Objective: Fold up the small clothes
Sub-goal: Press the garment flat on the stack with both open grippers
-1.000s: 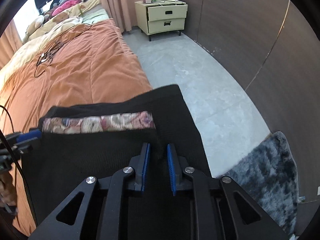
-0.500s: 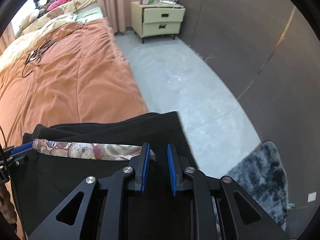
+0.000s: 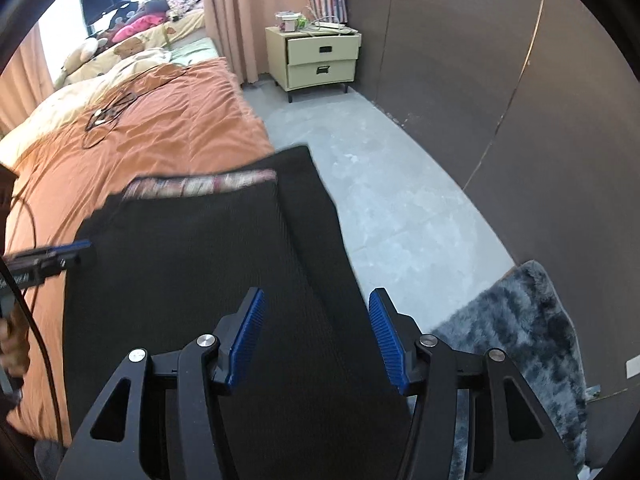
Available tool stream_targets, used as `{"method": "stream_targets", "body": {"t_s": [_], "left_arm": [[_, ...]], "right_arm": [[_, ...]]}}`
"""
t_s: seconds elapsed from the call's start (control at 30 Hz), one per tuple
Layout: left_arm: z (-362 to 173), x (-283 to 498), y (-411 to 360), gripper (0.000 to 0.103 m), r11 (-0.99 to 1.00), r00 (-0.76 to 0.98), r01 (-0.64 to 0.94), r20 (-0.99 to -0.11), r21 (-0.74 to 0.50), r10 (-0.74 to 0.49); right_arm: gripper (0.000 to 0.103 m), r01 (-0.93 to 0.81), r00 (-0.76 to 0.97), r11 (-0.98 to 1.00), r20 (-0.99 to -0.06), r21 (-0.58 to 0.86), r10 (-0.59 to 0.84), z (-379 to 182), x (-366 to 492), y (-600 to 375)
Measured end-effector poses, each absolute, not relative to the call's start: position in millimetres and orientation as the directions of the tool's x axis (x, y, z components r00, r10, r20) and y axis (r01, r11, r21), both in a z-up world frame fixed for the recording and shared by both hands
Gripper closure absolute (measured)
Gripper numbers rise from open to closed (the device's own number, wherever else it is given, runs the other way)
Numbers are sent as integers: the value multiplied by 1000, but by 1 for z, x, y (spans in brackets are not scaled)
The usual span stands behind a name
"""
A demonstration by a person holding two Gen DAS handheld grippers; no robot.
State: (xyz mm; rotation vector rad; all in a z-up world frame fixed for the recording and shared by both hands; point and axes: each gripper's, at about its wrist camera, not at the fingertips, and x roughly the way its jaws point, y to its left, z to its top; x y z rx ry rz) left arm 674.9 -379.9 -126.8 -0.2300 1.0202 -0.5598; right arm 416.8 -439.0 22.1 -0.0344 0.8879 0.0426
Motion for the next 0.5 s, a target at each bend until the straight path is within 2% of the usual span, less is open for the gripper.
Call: {"method": "stream_targets", "body": {"t_s": [0.07, 0.17, 0.27, 0.5], "left_arm": [[-127, 667, -384, 66, 835, 391, 345, -743, -430, -544], [-129, 657, -391, 66, 832, 383, 358, -746, -424, -545], [-131, 650, -398, 66, 831, 375, 373, -752, -412, -541], [-132, 636, -399, 64, 831, 366, 383, -759, -404, -538]], "right_arm": [[51, -54, 641, 998, -767, -8, 28, 22, 403, -443], [61, -61, 655, 998, -754, 11, 48, 13, 385, -450], [67, -7, 646, 1000, -763, -12, -4, -3, 383, -460], [67, 115, 637, 990, -771, 77, -14, -15, 362, -490]]}}
